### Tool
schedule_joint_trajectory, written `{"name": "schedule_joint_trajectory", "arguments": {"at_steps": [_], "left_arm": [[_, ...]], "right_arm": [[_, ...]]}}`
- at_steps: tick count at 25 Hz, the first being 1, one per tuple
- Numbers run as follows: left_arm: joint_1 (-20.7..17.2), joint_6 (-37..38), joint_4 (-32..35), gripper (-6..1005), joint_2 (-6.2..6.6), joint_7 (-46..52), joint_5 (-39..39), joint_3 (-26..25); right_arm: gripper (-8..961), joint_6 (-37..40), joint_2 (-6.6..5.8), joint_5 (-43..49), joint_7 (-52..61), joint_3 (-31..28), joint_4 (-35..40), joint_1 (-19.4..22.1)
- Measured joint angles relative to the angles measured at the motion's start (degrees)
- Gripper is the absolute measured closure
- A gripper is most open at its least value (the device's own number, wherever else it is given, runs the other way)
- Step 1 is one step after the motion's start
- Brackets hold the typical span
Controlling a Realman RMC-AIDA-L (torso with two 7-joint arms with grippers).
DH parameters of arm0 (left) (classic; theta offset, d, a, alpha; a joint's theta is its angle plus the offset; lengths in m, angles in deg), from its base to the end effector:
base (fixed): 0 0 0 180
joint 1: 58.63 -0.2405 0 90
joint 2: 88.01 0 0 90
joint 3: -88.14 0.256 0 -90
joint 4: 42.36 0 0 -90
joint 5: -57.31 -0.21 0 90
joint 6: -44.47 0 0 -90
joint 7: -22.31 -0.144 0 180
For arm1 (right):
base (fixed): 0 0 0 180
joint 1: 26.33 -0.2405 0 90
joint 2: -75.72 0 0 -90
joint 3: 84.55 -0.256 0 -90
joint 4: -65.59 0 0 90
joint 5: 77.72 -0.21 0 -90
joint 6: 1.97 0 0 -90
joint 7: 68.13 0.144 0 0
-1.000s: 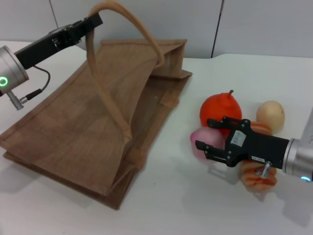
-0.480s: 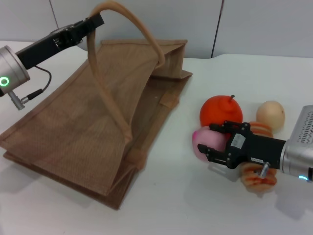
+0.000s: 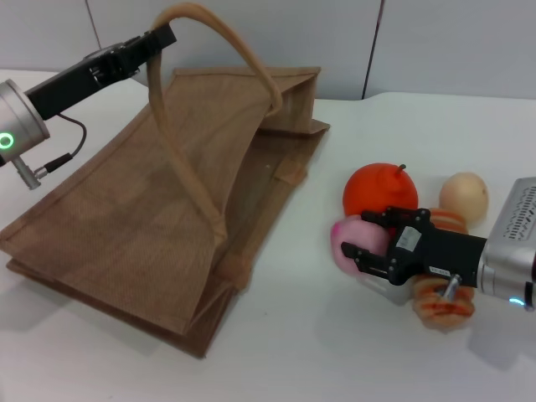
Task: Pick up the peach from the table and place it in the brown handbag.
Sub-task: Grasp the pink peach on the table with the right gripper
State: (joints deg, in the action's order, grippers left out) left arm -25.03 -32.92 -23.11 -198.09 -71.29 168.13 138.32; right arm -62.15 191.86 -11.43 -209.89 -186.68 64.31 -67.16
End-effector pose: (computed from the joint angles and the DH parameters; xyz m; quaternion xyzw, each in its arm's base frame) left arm -0.2596 0.3904 0.0615 -0.7704 -0.3621 -0.4678 0.2378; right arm 0.2792 0.3460 -0.0856 -0.9538 0.1130 0.1536 0.2323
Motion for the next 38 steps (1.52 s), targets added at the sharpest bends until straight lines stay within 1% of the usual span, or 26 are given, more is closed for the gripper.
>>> {"name": "schedule_joint_trajectory", "arguments": {"at_steps": [7,15,20,34,38], "left_arm": [[-0.06,-0.05,0.00,867,0.07,0.09,0.01,0.00],[-0.12,-0.08,-0.06,868,0.14,0.13,0.01,0.00],[-0.12,-0.13,-0.09,867,0.14,0.14,0.09,0.00],[-0.12,-0.14,-0.09,868,0.14,0.09,0.16,0.00],[-0.12,-0.09,-0.09,868,0.14,0.08,0.18,0.00]], "right_arm": [[344,-0.25,0.04,0.06,0.00,0.05,-0.25,0.26],[414,-2.48,0.00,0.38,-0.61,0.10,-0.21,0.58],[475,-2.91,-0.03,0.42,-0.63,0.10,-0.21,0.58],[529,-3.02,-0.03,0.27,-0.63,-0.26,-0.25,0.60],[546,-3.34,-0.04,0.12,-0.67,-0.74,-0.78,1.35]]}}
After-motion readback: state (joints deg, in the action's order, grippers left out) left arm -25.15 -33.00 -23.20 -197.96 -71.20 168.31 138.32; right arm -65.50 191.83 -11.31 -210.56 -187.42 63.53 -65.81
